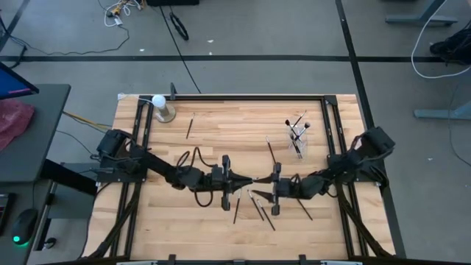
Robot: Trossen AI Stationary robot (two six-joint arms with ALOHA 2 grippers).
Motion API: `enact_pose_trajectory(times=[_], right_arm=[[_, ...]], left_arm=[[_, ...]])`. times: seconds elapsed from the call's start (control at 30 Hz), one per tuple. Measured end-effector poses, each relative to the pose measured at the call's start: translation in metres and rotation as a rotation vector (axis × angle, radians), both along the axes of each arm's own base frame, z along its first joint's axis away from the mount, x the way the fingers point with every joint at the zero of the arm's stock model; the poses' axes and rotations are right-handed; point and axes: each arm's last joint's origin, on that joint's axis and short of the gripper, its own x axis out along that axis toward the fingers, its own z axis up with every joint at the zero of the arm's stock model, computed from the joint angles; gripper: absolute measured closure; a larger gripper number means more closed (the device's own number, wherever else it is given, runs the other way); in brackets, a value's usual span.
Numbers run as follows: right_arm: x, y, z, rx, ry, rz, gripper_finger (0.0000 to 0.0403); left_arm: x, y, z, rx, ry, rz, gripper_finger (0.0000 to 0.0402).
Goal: Sort items
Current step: Put the silver eyeshadow brush into the transparent organizer
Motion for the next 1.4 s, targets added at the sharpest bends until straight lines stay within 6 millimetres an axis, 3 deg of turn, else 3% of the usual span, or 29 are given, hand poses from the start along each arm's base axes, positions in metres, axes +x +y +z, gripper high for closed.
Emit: enact_pose_trajectory(times=[0.3, 0.53, 0.67, 0.87, 1.03, 1.17, 1.4], right_arm=[[0.026, -0.006, 0.023, 0.005, -0.094, 0.047, 0.0261], [0.033, -0.004, 0.032, -0.031, -0.117, 0.060, 0.0283], [0.036, -0.005, 0.033, -0.035, -0.108, 0.054, 0.0310], [0.037, -0.007, 0.033, -0.032, -0.106, 0.050, 0.0388], [0.037, -0.006, 0.031, -0.011, -0.089, 0.053, 0.0389], [0.036, -0.004, 0.026, -0.015, -0.034, 0.016, 0.0398], [0.015, 0.004, 0.015, -0.020, 0.031, -0.088, 0.0400]], left_arm=[[-0.001, 0.000, 0.004, 0.009, -0.039, 0.006, 0.0387], [-0.001, 0.000, 0.005, 0.009, -0.042, 0.008, 0.0387], [-0.001, 0.000, 0.005, 0.010, -0.043, 0.009, 0.0387], [-0.001, 0.000, 0.005, 0.012, -0.042, 0.010, 0.0383], [-0.001, 0.000, 0.004, 0.014, -0.032, 0.012, 0.0373], [0.000, 0.000, 0.002, 0.037, -0.011, 0.018, 0.0344], [-0.003, 0.000, 0.002, 0.084, 0.115, 0.018, 0.0236]])
